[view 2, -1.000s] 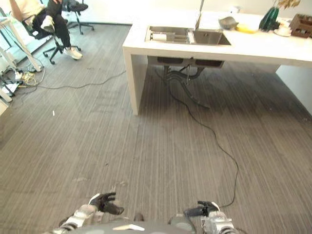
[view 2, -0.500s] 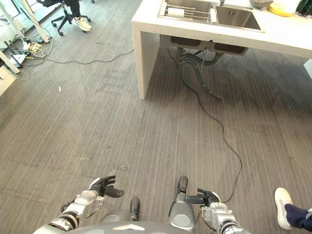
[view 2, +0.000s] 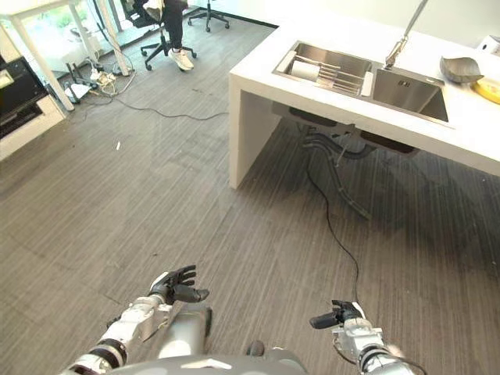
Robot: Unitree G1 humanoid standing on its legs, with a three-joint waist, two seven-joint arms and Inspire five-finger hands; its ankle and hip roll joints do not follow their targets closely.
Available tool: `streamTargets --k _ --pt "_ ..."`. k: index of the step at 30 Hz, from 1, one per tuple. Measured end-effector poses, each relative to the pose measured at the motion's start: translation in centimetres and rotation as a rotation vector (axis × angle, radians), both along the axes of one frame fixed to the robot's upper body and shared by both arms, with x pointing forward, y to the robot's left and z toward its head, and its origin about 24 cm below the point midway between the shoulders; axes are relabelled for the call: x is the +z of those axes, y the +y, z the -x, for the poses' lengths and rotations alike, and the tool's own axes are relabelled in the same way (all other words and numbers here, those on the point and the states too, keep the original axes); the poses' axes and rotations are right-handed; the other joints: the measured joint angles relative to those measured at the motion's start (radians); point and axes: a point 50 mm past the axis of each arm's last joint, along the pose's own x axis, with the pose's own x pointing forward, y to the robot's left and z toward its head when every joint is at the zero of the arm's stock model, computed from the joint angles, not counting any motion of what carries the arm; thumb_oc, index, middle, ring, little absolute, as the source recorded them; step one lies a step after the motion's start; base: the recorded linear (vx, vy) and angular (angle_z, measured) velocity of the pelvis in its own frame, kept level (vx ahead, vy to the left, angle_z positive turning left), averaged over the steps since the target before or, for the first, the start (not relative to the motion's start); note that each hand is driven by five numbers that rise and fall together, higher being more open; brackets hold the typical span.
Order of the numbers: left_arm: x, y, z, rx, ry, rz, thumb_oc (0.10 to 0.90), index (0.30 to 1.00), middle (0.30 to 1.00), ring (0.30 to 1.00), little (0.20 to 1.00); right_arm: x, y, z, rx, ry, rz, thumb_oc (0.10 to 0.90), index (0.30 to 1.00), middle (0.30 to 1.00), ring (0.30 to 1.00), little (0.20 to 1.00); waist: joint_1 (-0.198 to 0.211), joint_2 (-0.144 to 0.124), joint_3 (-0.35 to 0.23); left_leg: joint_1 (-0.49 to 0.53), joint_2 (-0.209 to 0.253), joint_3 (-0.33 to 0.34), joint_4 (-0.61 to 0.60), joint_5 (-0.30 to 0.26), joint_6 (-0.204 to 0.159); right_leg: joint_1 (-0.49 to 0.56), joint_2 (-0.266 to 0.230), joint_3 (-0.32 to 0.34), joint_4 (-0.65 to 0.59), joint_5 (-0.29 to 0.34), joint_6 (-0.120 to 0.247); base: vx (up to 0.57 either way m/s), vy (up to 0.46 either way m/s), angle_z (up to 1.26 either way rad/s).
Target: Place the dishes in the dishwasher.
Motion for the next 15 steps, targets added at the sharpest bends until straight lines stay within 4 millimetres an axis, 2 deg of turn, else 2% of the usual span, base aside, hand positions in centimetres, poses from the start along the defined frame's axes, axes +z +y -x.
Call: streamTargets --k 1,2,3,4,5,6,7,8,9,10,11,13,15 --pt "0.0 0.4 0.0 0.023 -0.001 -0.002 0.800 0.900 0.900 0.900 0.900 0.0 0.2 -0.1 0.008 0.003 -0.002 0.800 0.900 0.900 0.900 0.900 -0.009 0.027 0.014 -0.009 -0.005 0.009 -0.112 0.043 -0.010 0.053 0.019 0.004 -0.045 0.003 0.007 0.59 0.091 -0.48" --pt "0.1 0.7 0.0 0.030 -0.004 -0.007 0.800 0.900 0.900 0.900 0.900 -0.2 0.4 0.3 0.008 0.018 -0.010 0.800 0.900 0.900 0.900 0.900 -0.017 0.031 0.018 -0.018 -0.010 0.007 -0.144 0.069 -0.010 0.084 0.025 -0.001 -0.076 0.005 0.010 0.61 0.088 -0.14" --pt "0.2 1.0 0.0 0.054 -0.010 -0.002 0.800 0.900 0.900 0.900 0.900 -0.6 0.8 0.8 0.015 0.043 -0.016 0.800 0.900 0.900 0.900 0.900 -0.005 0.038 0.018 -0.014 -0.021 -0.017 -0.247 0.094 -0.028 0.117 0.034 0.027 -0.108 -0.011 0.020 0.58 0.087 -0.23" --pt "0.3 1.3 0.0 0.084 -0.019 0.016 0.800 0.900 0.900 0.900 0.900 -0.7 0.9 0.9 0.021 0.048 -0.018 0.800 0.900 0.900 0.900 0.900 0.011 0.057 0.007 -0.005 -0.016 -0.079 -0.425 0.127 -0.059 0.135 0.051 0.057 -0.145 -0.018 0.017 0.43 0.061 -0.55" --pt "0.7 1.5 -0.6 0.116 -0.045 0.034 0.800 0.900 0.900 0.900 0.900 -0.4 0.7 0.3 0.009 0.026 -0.018 0.800 0.900 0.900 0.900 0.900 0.025 0.083 0.035 -0.011 -0.003 -0.095 -0.461 0.129 -0.079 0.166 0.062 0.090 -0.157 -0.024 0.022 0.41 0.080 -1.05" --pt "0.8 2.2 -0.4 0.172 -0.053 0.040 0.800 0.900 0.900 0.900 0.900 -0.4 0.8 0.3 0.005 0.021 -0.023 0.800 0.900 0.900 0.900 0.900 0.060 0.089 0.061 -0.020 0.025 -0.065 -0.455 0.127 -0.083 0.212 0.056 0.136 -0.157 -0.060 0.039 0.42 0.097 -1.07" --pt "0.8 2.7 -0.1 0.210 -0.055 0.044 0.800 0.900 0.900 0.900 0.900 -0.6 0.8 0.9 0.005 0.031 -0.029 0.800 0.900 0.900 0.900 0.900 0.071 0.089 0.059 -0.015 0.028 -0.030 -0.422 0.098 -0.075 0.242 0.048 0.148 -0.153 -0.080 0.069 0.61 0.212 -1.07" --pt "1.2 3.5 0.3 0.231 -0.075 0.039 0.800 0.900 0.900 0.900 0.900 -0.8 0.8 1.5 0.005 0.036 -0.036 0.800 0.900 0.900 0.900 0.900 0.074 0.085 0.051 0.001 0.033 -0.017 -0.351 0.091 -0.041 0.295 0.033 0.166 -0.156 -0.117 0.092 0.48 0.177 -0.53" --pt "1.9 4.4 -0.2 0.245 -0.105 0.026 0.800 0.900 0.900 0.900 0.900 -1.0 1.4 1.6 0.009 0.037 -0.051 0.800 0.900 0.900 0.900 0.900 0.075 0.032 0.060 0.000 0.008 0.028 -0.313 0.121 -0.027 0.314 -0.012 0.170 -0.149 -0.136 0.105 0.56 0.214 -0.48" --pt "2.4 5.0 -0.5 0.281 -0.135 0.027 0.800 0.900 0.900 0.900 0.900 -1.0 1.7 1.5 0.010 0.035 -0.058 0.800 0.900 0.900 0.900 0.900 0.076 0.001 0.058 0.005 0.000 0.052 -0.287 0.140 -0.001 0.304 -0.040 0.175 -0.108 -0.135 0.107 0.37 0.129 -0.57" --pt "3.0 5.5 -0.8 0.287 -0.161 0.018 0.800 0.900 0.900 0.900 0.900 -1.1 1.8 1.5 0.002 0.035 -0.063 0.800 0.900 0.900 0.900 0.900 0.087 -0.017 0.048 0.029 0.000 0.062 -0.285 0.165 0.026 0.285 -0.054 0.187 -0.053 -0.123 0.126 0.49 0.187 -0.78" --pt "4.0 6.5 -1.6 0.266 -0.197 -0.013 0.800 0.900 0.900 0.900 0.900 -1.2 2.0 1.7 -0.024 0.029 -0.085 0.800 0.900 0.900 0.900 0.900 0.094 -0.047 0.032 0.081 -0.012 0.093 -0.271 0.172 0.026 0.288 -0.082 0.183 0.022 -0.061 0.174 0.40 0.199 -0.69" --pt "5.2 6.9 -2.5 0.238 -0.244 -0.033 0.800 0.900 0.900 0.900 0.900 -1.7 1.7 3.1 -0.039 0.069 -0.079 0.800 0.900 0.900 0.900 0.900 0.074 -0.061 -0.005 0.137 -0.024 0.108 -0.311 0.170 0.025 0.208 -0.106 0.153 0.241 -0.013 0.236 0.32 0.266 0.24"
